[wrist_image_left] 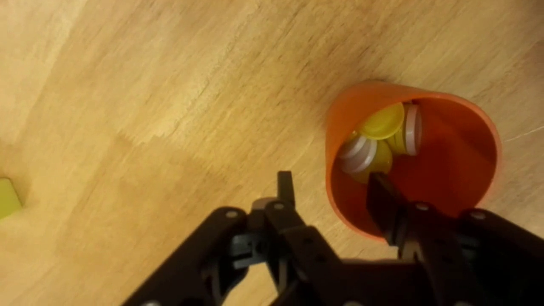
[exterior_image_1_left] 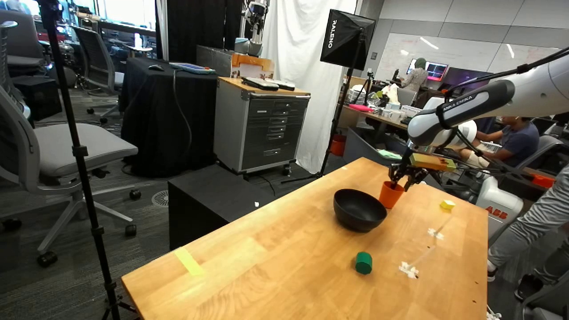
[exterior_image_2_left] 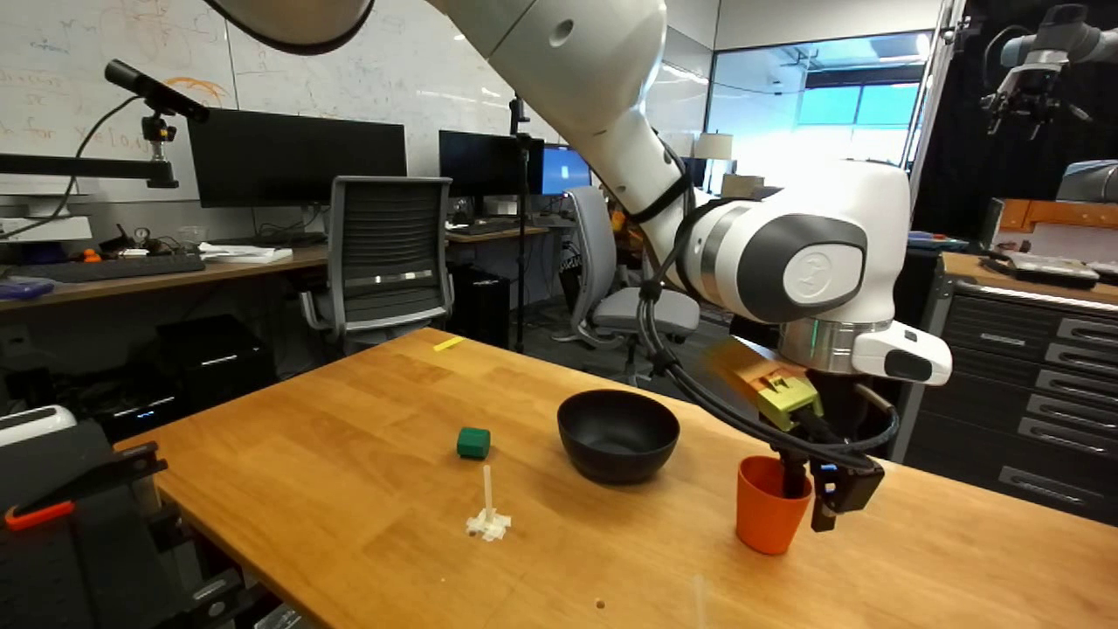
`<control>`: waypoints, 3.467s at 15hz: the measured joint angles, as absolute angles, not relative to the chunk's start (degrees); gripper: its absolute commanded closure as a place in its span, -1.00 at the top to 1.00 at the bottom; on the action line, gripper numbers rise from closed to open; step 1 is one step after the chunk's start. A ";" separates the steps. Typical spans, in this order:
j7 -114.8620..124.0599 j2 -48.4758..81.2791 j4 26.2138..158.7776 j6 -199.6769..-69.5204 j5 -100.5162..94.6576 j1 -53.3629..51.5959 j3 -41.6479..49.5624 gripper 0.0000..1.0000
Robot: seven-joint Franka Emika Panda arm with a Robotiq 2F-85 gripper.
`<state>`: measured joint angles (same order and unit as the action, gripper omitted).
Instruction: Pour the contents in the orange cup into the black bowl
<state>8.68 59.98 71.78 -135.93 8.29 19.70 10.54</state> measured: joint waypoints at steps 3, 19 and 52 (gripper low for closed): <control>9.16 60.47 70.77 -134.97 8.29 19.68 10.53 -0.87; 12.02 61.98 67.71 -136.67 6.87 16.79 11.72 -0.92; 28.30 50.55 108.14 -169.34 -29.24 -26.37 46.45 -0.96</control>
